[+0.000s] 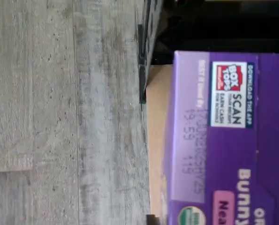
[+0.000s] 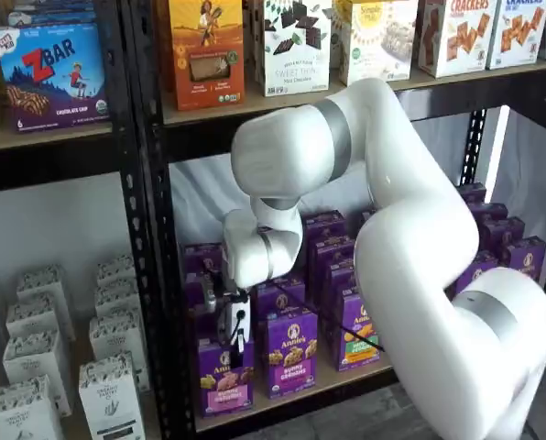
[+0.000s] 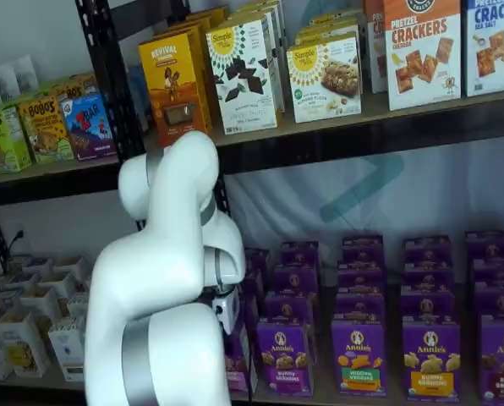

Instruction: Pick up the purple box with a pink patch in the middle, on the bottom shelf, the first box from the left

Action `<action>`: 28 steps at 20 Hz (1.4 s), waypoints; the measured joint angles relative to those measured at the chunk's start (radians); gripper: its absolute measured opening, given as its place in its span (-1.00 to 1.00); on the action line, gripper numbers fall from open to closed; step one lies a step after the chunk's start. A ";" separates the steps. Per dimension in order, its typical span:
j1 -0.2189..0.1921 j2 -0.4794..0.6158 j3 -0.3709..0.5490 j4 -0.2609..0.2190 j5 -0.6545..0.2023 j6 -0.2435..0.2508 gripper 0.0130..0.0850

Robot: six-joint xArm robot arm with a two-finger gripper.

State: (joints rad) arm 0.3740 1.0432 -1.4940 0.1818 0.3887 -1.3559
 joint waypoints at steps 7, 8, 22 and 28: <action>0.001 -0.002 0.004 -0.006 -0.003 0.006 -0.11; 0.001 -0.002 0.004 -0.004 -0.003 0.005 -0.11; -0.002 -0.019 0.014 -0.012 0.031 0.010 -0.33; 0.003 -0.078 0.103 -0.004 0.000 0.004 -0.33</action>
State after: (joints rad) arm 0.3768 0.9652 -1.3910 0.1779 0.3886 -1.3516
